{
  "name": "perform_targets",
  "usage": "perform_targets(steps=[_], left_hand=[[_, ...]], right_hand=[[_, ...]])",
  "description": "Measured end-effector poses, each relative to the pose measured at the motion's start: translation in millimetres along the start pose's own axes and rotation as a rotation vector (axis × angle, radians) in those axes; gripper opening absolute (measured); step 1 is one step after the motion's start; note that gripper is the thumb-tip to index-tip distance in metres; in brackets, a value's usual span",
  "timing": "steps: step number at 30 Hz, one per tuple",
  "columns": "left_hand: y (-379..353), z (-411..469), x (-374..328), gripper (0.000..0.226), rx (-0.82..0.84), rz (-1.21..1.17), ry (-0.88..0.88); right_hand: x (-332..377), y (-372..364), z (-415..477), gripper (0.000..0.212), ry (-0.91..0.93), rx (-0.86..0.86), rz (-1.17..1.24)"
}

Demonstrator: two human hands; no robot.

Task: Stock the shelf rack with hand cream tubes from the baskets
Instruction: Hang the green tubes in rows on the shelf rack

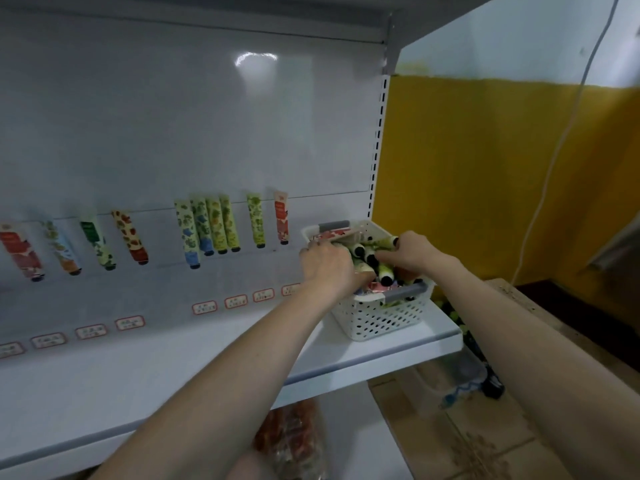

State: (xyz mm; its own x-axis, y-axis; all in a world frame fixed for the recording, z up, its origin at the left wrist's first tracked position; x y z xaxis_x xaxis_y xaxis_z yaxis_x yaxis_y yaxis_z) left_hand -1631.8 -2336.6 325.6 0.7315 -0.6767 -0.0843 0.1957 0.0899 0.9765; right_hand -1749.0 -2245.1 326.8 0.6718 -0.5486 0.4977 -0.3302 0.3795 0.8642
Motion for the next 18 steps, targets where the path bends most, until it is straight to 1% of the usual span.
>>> perform_targets(steps=[2, 5, 7, 10, 13, 18], left_hand=[[-2.9, 4.7, -5.2, 0.081, 0.021, 0.053, -0.004], [-3.9, 10.6, -9.3, 0.078, 0.038, 0.066, -0.016], [-2.8, 12.3, -11.3, 0.068, 0.05, 0.042, -0.028], [0.7, 10.9, -15.9, 0.047, 0.058, 0.012, -0.053], [1.7, 10.3, -19.5, 0.039, 0.09, -0.034, -0.048], [-0.7, 8.0, -18.7, 0.032, 0.163, -0.212, -0.029]], right_hand=[[-2.1, -2.6, 2.0, 0.034, -0.003, -0.004, 0.027], [-4.0, -1.1, 2.9, 0.028, -0.008, -0.007, 0.035], [-4.9, 0.4, 2.3, 0.026, -0.015, 0.0, 0.046], [-7.2, 1.4, 2.3, 0.024, -0.033, 0.007, 0.064], [-8.9, 0.6, 2.1, 0.023, -0.061, 0.014, 0.103], [-9.5, 0.9, -0.8, 0.019, -0.078, 0.018, 0.128]])
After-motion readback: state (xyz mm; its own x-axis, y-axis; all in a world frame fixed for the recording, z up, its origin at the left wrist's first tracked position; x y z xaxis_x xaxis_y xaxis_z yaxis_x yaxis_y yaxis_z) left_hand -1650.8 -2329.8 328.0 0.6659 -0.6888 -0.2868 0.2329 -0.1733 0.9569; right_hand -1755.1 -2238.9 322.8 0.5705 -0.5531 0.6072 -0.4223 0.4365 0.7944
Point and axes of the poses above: each hand's wrist, its own z-axis towards the middle knuckle, its own y-axis out of the back of the hand, x = y × z, the point moved 5 cm from there along z, towards the middle knuckle, and after that the axes turned 15 degrees about y, right-handed, at the moved point
